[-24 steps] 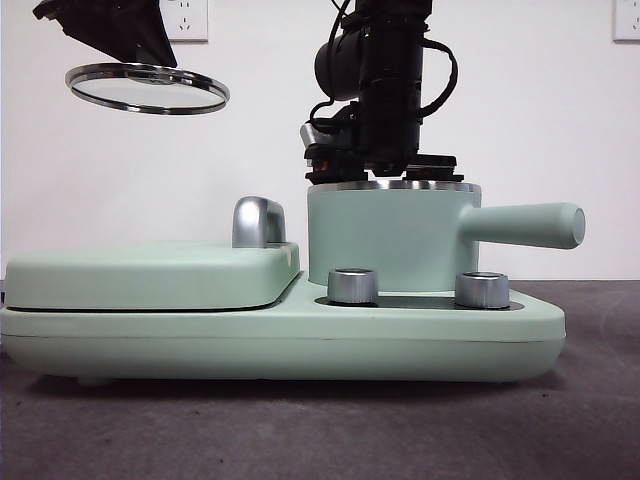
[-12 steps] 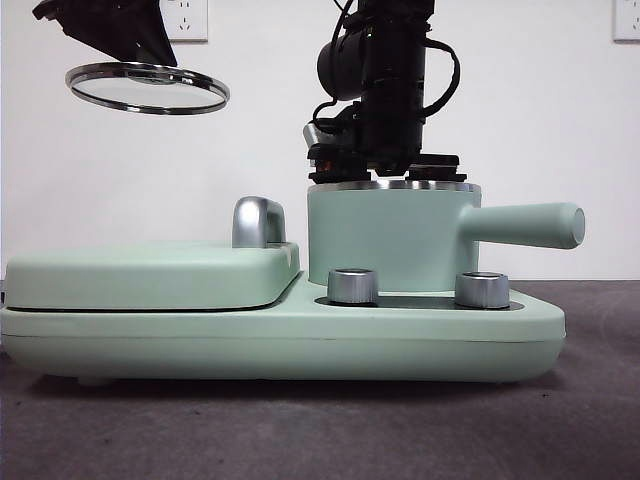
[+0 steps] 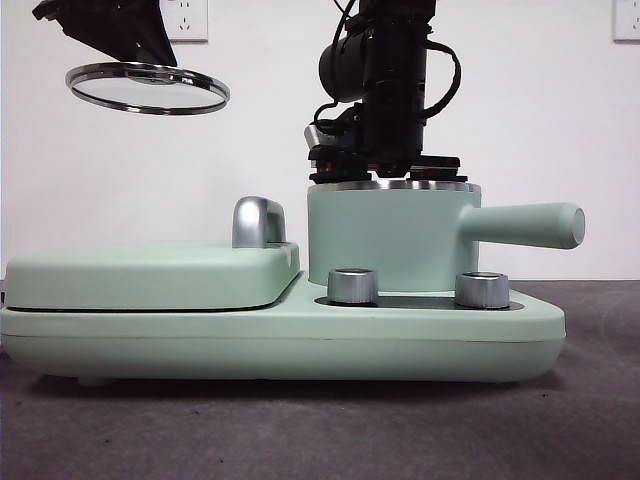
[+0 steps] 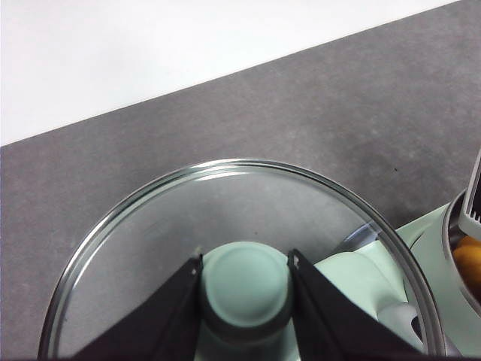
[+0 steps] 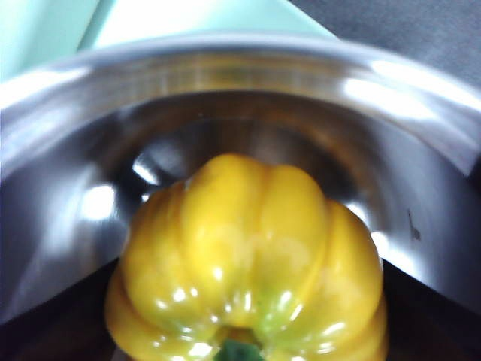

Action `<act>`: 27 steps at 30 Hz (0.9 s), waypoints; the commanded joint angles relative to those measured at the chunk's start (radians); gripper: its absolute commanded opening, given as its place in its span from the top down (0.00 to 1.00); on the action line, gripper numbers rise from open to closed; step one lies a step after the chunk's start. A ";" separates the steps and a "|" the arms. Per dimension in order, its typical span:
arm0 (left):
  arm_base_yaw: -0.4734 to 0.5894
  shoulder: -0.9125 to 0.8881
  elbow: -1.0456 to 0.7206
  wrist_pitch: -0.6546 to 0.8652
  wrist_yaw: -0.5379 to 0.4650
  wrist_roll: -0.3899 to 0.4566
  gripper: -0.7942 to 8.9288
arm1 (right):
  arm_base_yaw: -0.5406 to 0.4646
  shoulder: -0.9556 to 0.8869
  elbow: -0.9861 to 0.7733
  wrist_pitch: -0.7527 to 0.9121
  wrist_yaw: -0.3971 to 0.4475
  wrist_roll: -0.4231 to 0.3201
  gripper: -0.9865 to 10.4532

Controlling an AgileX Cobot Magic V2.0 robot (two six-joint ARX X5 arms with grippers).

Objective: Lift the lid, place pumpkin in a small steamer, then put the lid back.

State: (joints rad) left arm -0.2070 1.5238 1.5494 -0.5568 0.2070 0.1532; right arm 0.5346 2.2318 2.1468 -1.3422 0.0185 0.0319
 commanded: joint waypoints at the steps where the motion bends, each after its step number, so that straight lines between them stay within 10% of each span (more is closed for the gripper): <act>1: -0.002 -0.009 0.032 0.026 0.002 -0.008 0.83 | 0.006 0.031 0.027 -0.069 -0.003 -0.001 0.51; 27: -0.012 -0.009 0.032 0.028 0.002 -0.017 0.83 | 0.000 -0.266 0.060 -0.076 -0.044 0.016 0.45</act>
State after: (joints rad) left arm -0.2115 1.5238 1.5494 -0.5556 0.2066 0.1417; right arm 0.5293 1.9751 2.1792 -1.3422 -0.0246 0.0349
